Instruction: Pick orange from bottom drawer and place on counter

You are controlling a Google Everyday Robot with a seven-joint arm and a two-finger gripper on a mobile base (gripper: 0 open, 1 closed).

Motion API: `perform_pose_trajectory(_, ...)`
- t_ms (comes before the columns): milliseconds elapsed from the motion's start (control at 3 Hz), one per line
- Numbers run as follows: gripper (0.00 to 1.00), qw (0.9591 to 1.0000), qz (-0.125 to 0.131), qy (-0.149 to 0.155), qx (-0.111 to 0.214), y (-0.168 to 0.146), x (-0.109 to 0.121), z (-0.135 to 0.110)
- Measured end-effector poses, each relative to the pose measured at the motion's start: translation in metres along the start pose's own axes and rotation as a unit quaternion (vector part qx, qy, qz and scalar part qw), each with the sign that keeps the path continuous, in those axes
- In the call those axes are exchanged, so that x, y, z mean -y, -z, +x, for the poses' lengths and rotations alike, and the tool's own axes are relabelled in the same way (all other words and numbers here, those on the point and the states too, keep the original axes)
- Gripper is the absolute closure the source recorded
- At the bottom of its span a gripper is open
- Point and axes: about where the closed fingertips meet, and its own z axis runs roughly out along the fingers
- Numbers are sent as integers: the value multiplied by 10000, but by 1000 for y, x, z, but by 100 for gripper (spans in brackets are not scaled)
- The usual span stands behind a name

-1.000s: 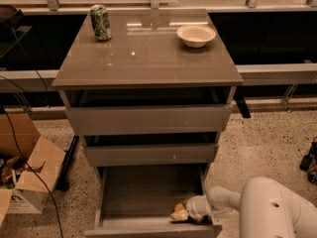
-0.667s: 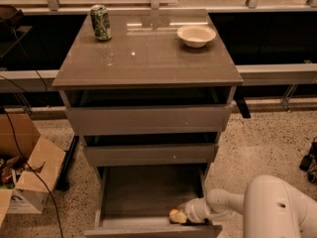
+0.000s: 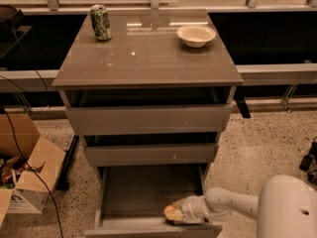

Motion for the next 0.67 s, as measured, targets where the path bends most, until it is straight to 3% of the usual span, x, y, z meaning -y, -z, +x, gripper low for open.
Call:
perform_pose_trajectory(333, 100, 9979, -110, 126, 626, 52, -4, -61)
perform_pose_trajectory(667, 100, 9892, -465, 319, 1350, 146, -31, -132)
